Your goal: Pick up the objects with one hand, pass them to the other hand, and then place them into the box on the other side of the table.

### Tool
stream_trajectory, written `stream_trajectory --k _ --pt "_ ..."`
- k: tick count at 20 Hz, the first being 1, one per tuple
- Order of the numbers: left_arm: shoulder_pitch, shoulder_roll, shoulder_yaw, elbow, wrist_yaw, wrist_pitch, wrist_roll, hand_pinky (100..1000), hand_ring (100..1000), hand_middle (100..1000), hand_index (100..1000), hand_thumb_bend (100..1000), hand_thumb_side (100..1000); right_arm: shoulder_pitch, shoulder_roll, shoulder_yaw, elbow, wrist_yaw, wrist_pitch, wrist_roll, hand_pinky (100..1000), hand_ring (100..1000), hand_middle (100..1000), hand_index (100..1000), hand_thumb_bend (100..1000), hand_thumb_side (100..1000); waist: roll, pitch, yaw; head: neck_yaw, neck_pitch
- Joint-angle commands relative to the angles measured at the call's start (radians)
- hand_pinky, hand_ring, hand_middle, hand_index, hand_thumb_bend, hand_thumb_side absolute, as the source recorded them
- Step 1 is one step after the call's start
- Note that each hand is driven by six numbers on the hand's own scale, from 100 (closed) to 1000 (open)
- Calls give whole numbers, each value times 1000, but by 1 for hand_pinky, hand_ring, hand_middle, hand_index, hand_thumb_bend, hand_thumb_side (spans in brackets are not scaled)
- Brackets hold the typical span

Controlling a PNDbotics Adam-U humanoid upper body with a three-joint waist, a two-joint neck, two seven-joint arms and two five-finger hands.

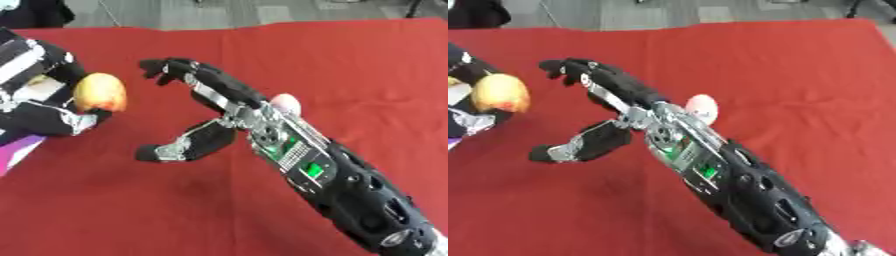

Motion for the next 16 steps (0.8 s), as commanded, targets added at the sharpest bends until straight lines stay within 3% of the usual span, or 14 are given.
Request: stream_trajectory --k 1,16 --pt "15 52 67 18 2 1 55 778 577 473 513 413 100 -16 -13 -13 -26 -3 4 -4 928 806 828 956 635 517 0 -8 2 12 -8" --pt "56 36 192 286 -12 -14 189 782 588 479 516 410 100 -21 -35 -32 -88 -49 29 -12 924 797 822 950 623 508 -12 -8 -1 116 -13"
